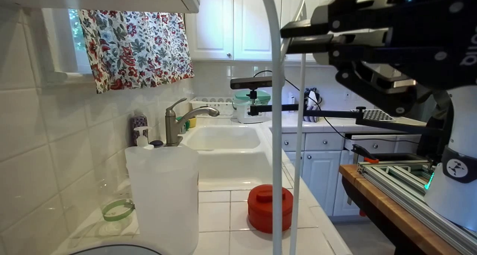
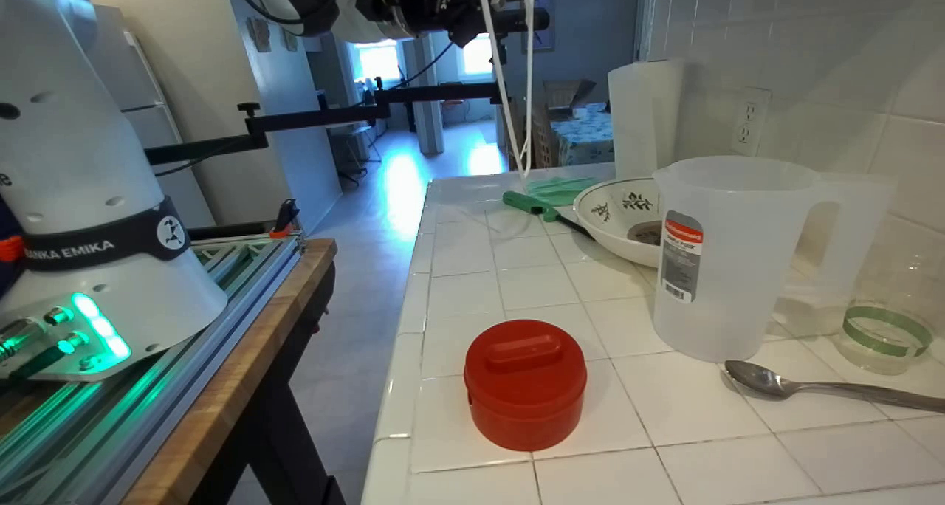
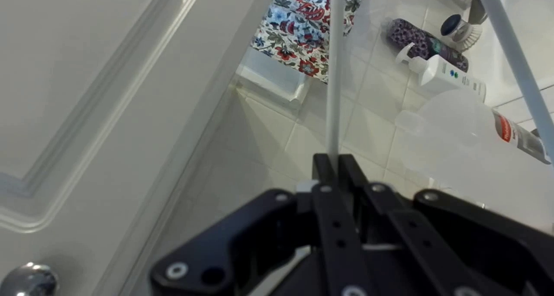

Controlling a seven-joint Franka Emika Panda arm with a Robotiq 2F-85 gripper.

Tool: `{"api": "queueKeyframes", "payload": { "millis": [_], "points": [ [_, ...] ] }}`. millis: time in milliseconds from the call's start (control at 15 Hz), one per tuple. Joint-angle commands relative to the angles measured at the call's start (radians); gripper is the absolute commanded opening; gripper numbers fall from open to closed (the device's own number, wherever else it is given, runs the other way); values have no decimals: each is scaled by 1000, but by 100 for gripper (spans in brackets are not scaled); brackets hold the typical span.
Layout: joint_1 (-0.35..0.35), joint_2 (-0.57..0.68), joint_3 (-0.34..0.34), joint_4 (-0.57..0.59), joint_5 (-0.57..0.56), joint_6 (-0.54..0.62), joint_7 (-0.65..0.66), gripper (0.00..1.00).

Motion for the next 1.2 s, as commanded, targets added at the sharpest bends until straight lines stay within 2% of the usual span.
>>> {"api": "queueKeyframes", "payload": {
  "millis": [0,733,1133],
  "points": [
    [19,-37,11,-7,-21,-62,-3,2],
    [22,-106,6,-11,-37,-121,-22,2],
    [11,-139,-18,-19,-116,-78,-35,2]
  ]
}}
